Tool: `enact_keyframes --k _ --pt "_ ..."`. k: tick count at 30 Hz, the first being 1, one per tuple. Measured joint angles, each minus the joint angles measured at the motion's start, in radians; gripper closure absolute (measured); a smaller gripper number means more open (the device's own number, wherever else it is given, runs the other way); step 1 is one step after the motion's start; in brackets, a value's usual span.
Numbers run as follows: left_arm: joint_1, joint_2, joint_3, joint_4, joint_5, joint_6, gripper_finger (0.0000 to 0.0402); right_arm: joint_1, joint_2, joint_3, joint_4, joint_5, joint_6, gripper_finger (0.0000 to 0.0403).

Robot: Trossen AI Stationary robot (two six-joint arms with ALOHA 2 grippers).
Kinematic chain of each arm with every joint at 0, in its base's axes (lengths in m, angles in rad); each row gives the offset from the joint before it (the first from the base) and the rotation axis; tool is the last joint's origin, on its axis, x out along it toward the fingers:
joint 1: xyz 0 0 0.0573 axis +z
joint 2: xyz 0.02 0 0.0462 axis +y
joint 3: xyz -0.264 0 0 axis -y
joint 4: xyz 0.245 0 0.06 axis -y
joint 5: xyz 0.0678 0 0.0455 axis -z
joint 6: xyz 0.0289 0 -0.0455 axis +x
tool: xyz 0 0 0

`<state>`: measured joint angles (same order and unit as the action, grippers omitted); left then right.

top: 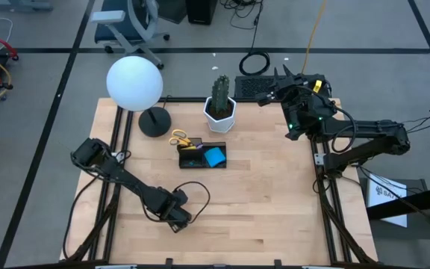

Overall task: Pick and place office supplies into organizer
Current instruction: Put the eraser into the desk organizer

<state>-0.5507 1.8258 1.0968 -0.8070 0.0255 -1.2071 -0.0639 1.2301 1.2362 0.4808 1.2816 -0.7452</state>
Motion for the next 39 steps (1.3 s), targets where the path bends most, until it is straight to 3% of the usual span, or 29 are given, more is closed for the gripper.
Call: enact_keyframes --k 9,21,26,39 --pt "0.002 0.027 0.002 0.026 0.002 0.046 0.0165 0.0 0.0 0.0 0.0 0.0 0.0 0.0303" --pt "0.002 0.03 0.001 0.036 -0.01 0.054 0.0307 0.0 0.0 0.0 0.0 0.0 0.0 0.0303" --pt "0.001 0.03 0.001 0.034 -0.015 0.054 0.0347 0.0 0.0 0.0 0.0 0.0 0.0 0.0303" --pt "0.002 -0.039 -0.004 0.027 -0.063 0.077 0.0346 0.0 0.0 0.0 0.0 0.0 0.0 0.0303"
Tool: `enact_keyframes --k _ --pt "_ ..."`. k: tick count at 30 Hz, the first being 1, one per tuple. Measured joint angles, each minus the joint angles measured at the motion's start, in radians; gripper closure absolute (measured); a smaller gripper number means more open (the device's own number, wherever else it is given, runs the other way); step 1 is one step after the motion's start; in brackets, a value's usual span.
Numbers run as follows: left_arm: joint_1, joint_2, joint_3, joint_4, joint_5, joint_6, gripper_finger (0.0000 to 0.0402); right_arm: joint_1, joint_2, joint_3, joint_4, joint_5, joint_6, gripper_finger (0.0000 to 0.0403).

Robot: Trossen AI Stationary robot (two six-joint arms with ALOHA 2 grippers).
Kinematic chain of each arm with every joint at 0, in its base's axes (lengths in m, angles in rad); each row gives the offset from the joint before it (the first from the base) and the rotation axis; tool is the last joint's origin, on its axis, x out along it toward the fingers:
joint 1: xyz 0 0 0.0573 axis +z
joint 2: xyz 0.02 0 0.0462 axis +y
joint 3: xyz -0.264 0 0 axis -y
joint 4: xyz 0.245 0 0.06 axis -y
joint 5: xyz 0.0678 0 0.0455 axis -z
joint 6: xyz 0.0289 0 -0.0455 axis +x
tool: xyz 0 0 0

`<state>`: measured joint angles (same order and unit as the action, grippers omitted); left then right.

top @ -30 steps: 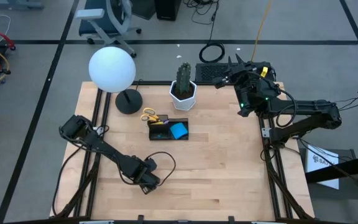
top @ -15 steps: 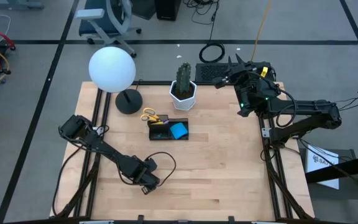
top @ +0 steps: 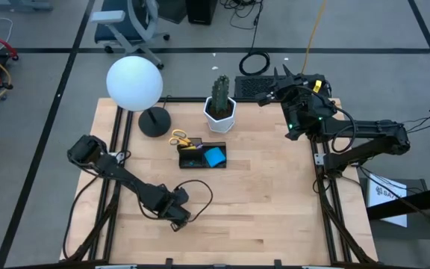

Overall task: Pick and place office supplies into organizer
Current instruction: Put the eraser into the desk organizer

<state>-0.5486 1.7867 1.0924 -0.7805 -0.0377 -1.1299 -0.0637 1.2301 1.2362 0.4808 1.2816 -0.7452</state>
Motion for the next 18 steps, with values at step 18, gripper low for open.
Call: enact_keyframes --k 18 --pt "0.104 -0.104 0.004 -0.037 -0.219 0.159 0.0346 0.0 0.0 0.0 0.0 0.0 0.0 0.0303"
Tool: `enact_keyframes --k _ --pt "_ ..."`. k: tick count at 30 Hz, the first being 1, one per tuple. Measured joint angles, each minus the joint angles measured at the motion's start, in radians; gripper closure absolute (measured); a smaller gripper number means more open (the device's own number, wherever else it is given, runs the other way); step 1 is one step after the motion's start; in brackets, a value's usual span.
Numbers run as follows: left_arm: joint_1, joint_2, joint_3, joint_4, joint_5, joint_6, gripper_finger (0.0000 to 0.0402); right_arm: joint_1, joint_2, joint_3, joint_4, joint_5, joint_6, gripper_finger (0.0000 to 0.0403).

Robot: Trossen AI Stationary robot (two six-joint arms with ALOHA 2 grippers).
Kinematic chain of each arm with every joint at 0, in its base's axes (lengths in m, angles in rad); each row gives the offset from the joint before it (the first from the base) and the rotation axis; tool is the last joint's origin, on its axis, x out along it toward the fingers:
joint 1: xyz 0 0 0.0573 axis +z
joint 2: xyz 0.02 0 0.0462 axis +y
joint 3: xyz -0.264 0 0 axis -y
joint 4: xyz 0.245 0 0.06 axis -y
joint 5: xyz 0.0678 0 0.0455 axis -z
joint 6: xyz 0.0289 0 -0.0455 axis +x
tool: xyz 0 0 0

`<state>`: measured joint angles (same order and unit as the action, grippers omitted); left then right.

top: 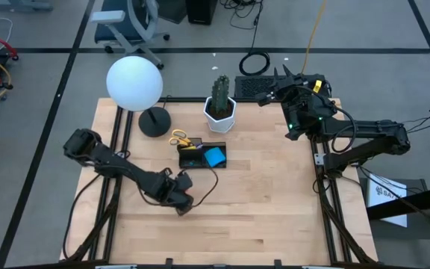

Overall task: Pick and place office supplies into organizer
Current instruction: Put the eraser into the desk organizer

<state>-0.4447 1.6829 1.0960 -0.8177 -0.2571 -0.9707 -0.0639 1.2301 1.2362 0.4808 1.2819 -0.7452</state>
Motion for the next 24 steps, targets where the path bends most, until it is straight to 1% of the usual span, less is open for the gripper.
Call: enact_keyframes --k 8,12,18,24 --pt "0.114 0.0 0.0 0.001 -0.111 0.125 0.0346 0.0 0.0 0.0 0.0 0.0 0.0 0.0303" --pt "0.171 -0.001 0.001 0.002 -0.137 0.174 0.0346 0.0 0.0 0.0 0.0 0.0 0.0 0.0303" --pt "0.239 -0.001 0.001 0.003 -0.148 0.245 0.0346 0.0 0.0 0.0 0.0 0.0 0.0 0.0303" --pt "0.302 -0.001 0.001 0.007 -0.211 0.291 0.0346 0.0 0.0 0.0 0.0 0.0 0.0 0.0303"
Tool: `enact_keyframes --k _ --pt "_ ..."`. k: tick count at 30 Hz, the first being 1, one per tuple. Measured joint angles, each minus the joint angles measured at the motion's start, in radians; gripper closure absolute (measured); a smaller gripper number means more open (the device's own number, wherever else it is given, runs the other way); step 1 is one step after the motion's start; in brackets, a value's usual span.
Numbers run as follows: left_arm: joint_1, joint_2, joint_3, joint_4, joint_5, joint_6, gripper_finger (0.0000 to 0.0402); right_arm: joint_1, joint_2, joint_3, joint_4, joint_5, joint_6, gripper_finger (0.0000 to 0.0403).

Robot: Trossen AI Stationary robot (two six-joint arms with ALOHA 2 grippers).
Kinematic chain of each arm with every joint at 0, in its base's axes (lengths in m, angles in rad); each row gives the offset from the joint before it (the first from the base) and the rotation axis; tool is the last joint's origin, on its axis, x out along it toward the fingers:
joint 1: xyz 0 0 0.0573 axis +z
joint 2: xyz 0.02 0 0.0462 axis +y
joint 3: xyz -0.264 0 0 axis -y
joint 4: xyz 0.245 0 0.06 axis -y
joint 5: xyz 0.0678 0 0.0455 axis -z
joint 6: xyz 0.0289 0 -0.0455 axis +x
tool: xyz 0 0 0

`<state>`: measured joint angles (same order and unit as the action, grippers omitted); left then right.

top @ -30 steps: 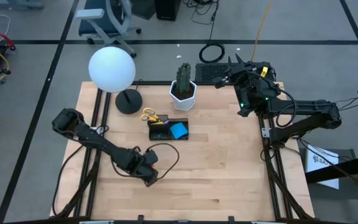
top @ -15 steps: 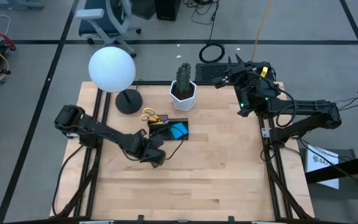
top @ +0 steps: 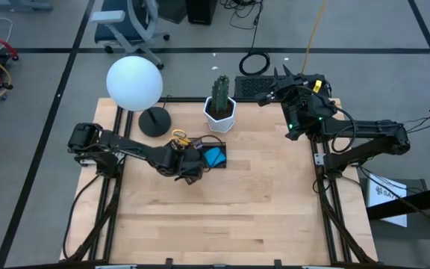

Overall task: Pick and place office supplies into organizer
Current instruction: Put the eraser into the desk organizer

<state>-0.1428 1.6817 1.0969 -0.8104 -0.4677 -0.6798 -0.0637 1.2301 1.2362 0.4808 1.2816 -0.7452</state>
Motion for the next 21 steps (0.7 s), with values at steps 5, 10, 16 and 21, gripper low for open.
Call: enact_keyframes --k 5,10,16,21 --pt "0.048 0.0 0.0 0.0 -0.004 0.005 0.0346 0.0 0.0 0.0 0.0 0.0 0.0 0.0303" --pt "0.071 -0.001 0.0 0.0 0.01 0.051 0.0346 0.0 0.0 0.0 0.0 0.0 0.0 0.0303" --pt "0.088 -0.001 0.001 0.001 0.048 0.043 0.0324 0.0 0.0 0.0 0.0 0.0 0.0 0.0303" --pt "0.088 -0.001 0.001 0.001 0.049 0.043 0.0289 0.0 0.0 0.0 0.0 0.0 0.0 0.0303"
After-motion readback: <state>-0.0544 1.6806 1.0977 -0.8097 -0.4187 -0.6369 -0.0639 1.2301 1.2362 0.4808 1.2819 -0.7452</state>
